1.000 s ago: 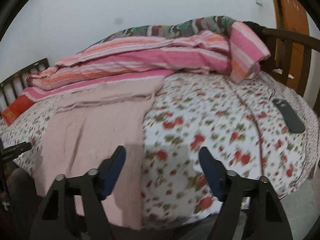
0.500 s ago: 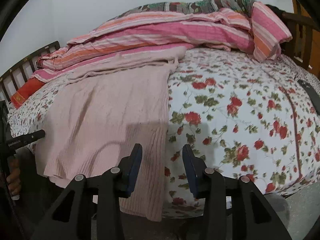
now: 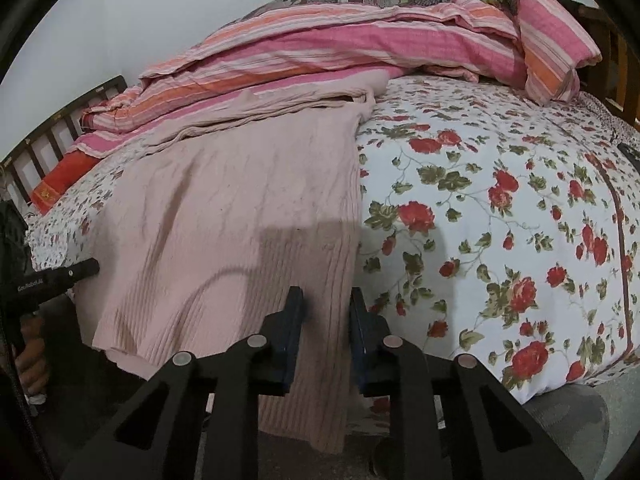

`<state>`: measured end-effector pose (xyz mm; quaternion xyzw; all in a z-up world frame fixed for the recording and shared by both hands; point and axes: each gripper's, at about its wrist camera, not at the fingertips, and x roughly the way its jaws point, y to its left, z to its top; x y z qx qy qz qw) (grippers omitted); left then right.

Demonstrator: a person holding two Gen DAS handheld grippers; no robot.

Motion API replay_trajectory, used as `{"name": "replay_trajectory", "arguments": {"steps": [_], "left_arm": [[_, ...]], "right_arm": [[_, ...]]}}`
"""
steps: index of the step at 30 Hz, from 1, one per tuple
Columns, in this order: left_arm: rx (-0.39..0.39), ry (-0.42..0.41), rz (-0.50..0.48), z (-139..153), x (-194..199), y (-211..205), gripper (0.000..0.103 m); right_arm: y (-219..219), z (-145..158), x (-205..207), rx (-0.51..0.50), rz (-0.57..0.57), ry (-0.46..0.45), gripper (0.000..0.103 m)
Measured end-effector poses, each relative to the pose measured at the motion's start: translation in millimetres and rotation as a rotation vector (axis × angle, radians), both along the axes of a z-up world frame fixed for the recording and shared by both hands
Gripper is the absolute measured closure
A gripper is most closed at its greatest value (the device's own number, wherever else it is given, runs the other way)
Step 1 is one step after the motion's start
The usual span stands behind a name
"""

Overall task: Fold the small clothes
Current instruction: 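Move both tools down to the sweater hem, then grasp the sweater hem with the left tool while the right tool grasps it too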

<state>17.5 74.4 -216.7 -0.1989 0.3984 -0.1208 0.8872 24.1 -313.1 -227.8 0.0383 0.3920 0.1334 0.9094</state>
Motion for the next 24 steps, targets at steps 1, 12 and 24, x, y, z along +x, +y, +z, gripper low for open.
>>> {"name": "replay_trajectory", "arguments": {"steps": [1, 12, 24], "left_arm": [[0.003, 0.000, -0.005, 0.0, -1.3, -1.2, 0.082], [0.003, -0.014, -0.036, 3.1, -10.8, -6.7, 0.096], [-0.065, -0.158, 0.031, 77.3, -23.3, 13.9, 0.096]], "right_arm": [[-0.4, -1.1, 0.2, 0.006, 0.001, 0.008, 0.081], [7.2, -1.9, -2.3, 0.012, 0.047, 0.018, 0.097], [-7.1, 71.2, -20.0, 0.164, 0.050, -0.167, 0.098]]}}
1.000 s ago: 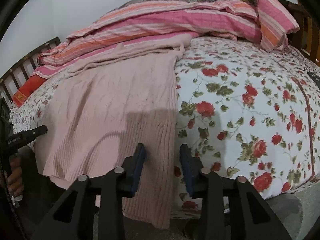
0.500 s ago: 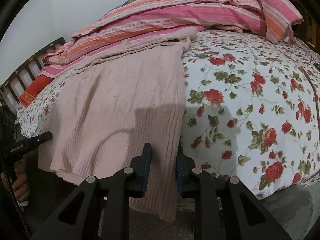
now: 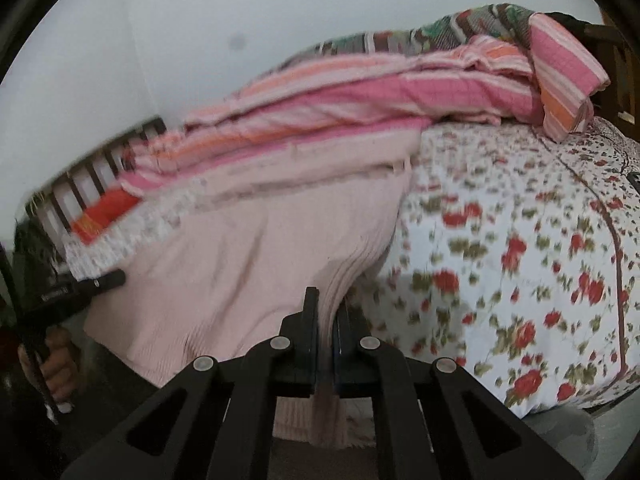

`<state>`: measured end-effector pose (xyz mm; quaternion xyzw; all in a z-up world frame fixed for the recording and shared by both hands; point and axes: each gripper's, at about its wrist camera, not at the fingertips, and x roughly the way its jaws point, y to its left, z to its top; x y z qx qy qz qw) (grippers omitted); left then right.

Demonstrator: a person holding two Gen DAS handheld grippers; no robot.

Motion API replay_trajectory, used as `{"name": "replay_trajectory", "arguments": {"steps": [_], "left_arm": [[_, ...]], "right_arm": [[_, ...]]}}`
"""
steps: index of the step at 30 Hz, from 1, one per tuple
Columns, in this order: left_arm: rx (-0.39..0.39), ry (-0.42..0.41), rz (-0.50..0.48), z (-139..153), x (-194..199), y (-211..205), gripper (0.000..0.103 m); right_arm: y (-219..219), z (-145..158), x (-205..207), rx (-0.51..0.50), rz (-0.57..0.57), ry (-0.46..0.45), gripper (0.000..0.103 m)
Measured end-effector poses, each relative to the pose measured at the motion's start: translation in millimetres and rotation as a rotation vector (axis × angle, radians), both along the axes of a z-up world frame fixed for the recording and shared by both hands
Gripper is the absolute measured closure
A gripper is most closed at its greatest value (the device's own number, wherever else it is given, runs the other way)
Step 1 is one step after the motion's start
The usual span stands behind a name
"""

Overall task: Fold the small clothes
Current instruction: 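Grasp the sweater hem with the left tool while the right tool grasps it too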

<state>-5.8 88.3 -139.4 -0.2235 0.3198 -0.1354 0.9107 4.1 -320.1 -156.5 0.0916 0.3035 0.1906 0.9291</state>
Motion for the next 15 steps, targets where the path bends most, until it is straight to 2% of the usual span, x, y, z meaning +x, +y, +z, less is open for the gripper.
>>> {"name": "replay_trajectory", "arguments": {"steps": [10, 15], "left_arm": [[0.038, -0.057, 0.049, 48.0, 38.2, 2.5, 0.096], [0.043, -0.070, 0.078, 61.8, 67.0, 7.8, 0.096]], "right_arm": [[-12.7, 49.0, 32.7, 0.135, -0.015, -0.032, 0.098], [-8.4, 65.4, 62.1, 0.125, -0.030, -0.044, 0.098]]}}
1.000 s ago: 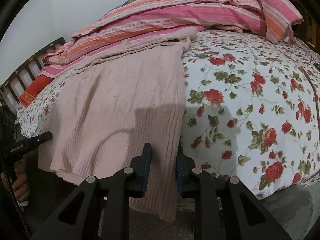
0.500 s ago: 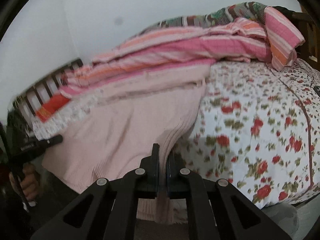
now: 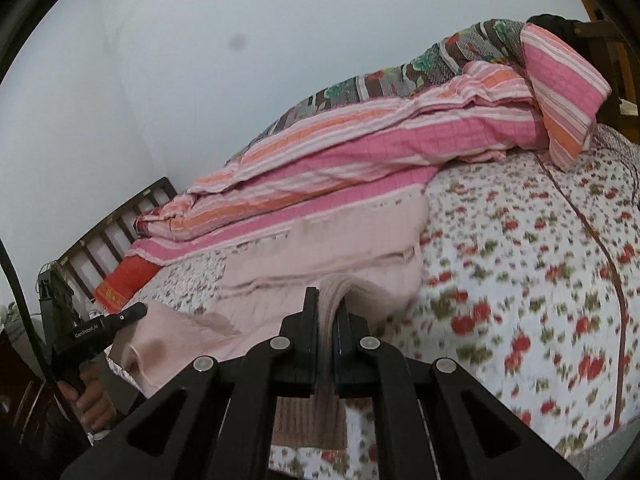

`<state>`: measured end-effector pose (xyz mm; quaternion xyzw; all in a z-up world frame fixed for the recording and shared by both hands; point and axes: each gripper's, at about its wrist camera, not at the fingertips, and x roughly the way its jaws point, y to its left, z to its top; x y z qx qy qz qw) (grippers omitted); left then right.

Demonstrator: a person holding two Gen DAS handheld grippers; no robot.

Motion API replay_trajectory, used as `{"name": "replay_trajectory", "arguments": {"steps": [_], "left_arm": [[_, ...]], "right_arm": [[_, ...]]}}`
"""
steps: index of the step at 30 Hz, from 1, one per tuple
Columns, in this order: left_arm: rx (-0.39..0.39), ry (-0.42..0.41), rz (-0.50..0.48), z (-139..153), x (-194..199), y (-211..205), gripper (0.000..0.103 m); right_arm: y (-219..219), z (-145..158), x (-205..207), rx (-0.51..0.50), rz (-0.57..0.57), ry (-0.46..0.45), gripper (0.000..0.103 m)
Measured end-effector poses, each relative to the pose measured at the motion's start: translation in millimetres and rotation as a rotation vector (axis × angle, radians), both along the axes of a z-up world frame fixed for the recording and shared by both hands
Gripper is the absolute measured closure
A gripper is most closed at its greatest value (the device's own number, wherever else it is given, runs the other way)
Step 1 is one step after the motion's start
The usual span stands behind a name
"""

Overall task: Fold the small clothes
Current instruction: 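Grasp the sweater hem with the left tool while the right tool grasps it too, then lift the hem with both tools, fold it toward the collar, and open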

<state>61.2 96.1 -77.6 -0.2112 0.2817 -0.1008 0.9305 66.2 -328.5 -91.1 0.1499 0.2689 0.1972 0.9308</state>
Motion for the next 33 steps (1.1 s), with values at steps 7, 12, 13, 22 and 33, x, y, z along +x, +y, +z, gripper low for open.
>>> {"name": "replay_trajectory", "arguments": {"steps": [7, 12, 13, 22, 33], "left_arm": [[0.009, 0.005, 0.026, 2.6, 41.1, 7.9, 0.096], [0.004, 0.016, 0.033, -1.1, 71.0, 10.9, 0.096], [0.004, 0.018, 0.033, -1.2, 75.4, 10.9, 0.096], [0.008, 0.061, 0.054, -13.9, 138.4, 13.8, 0.096], [-0.099, 0.200, 0.050, -52.3, 233.8, 22.0, 0.090]], "right_arm": [[1.6, 11.3, 39.2, -0.004, -0.019, -0.008, 0.098], [2.4, 15.2, 71.6, 0.041, -0.018, 0.004, 0.098], [3.7, 15.7, 77.0, 0.043, -0.018, 0.004, 0.098], [23.7, 14.0, 147.0, 0.029, -0.013, 0.018, 0.098], [33.6, -34.4, 255.2, 0.088, -0.033, 0.213, 0.086]]}}
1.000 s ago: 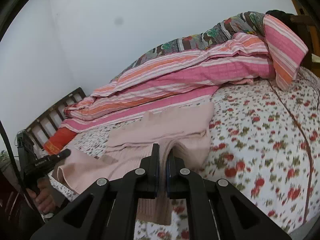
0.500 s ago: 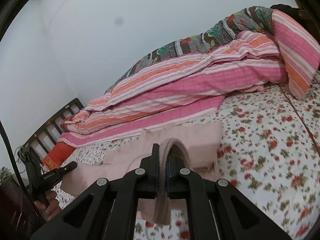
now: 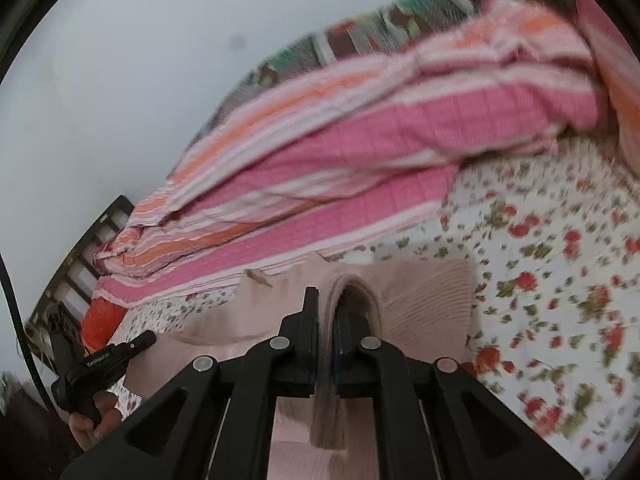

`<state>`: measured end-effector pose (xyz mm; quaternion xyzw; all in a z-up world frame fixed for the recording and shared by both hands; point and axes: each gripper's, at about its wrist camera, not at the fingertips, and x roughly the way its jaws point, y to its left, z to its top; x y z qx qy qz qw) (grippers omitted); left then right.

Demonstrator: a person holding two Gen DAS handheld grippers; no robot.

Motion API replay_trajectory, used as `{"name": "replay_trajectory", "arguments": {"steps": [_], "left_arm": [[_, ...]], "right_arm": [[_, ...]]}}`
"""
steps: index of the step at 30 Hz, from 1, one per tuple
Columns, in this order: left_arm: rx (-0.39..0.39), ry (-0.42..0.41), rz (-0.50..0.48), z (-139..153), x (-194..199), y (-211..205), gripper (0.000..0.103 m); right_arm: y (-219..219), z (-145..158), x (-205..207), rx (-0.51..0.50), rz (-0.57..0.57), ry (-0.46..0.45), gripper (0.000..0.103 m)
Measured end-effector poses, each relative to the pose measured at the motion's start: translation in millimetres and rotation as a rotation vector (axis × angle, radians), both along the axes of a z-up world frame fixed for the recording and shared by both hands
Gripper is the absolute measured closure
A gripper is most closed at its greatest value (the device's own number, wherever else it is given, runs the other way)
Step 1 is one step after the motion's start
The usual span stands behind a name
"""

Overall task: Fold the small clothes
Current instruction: 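Lift the hem with both tools, fold it toward the collar, and open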

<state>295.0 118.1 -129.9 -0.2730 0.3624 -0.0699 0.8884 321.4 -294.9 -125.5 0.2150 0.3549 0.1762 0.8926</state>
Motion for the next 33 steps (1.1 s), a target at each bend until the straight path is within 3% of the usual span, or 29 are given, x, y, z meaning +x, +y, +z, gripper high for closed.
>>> {"name": "replay_trajectory", "arguments": {"steps": [2, 4, 6, 12, 18, 33], "left_arm": [[0.008, 0.015, 0.004, -2.6, 9.4, 1.2, 0.074], [0.008, -0.018, 0.035, -1.0, 10.2, 5.4, 0.049], [-0.024, -0.066, 0.032, 1.7, 8.5, 10.7, 0.041], [-0.019, -0.096, 0.009, 2.7, 4.4, 11.2, 0.041], [0.017, -0.062, -0.010, -9.5, 2.9, 4.1, 0.041], [0.009, -0.088, -0.086, -6.9, -15.7, -5.3, 0.041]], "right_arm": [[-1.9, -9.3, 13.2, 0.048, 0.025, 0.035, 0.074], [-3.7, -12.5, 15.8, 0.080, 0.033, 0.026, 0.062], [-3.5, -12.2, 14.7, 0.081, 0.038, 0.003, 0.057], [3.6, -7.6, 5.1, 0.026, 0.071, -0.058, 0.055], [11.3, -5.3, -4.3, -0.043, 0.113, -0.087, 0.054], [15.5, -9.8, -10.5, -0.022, 0.200, -0.065, 0.054]]}}
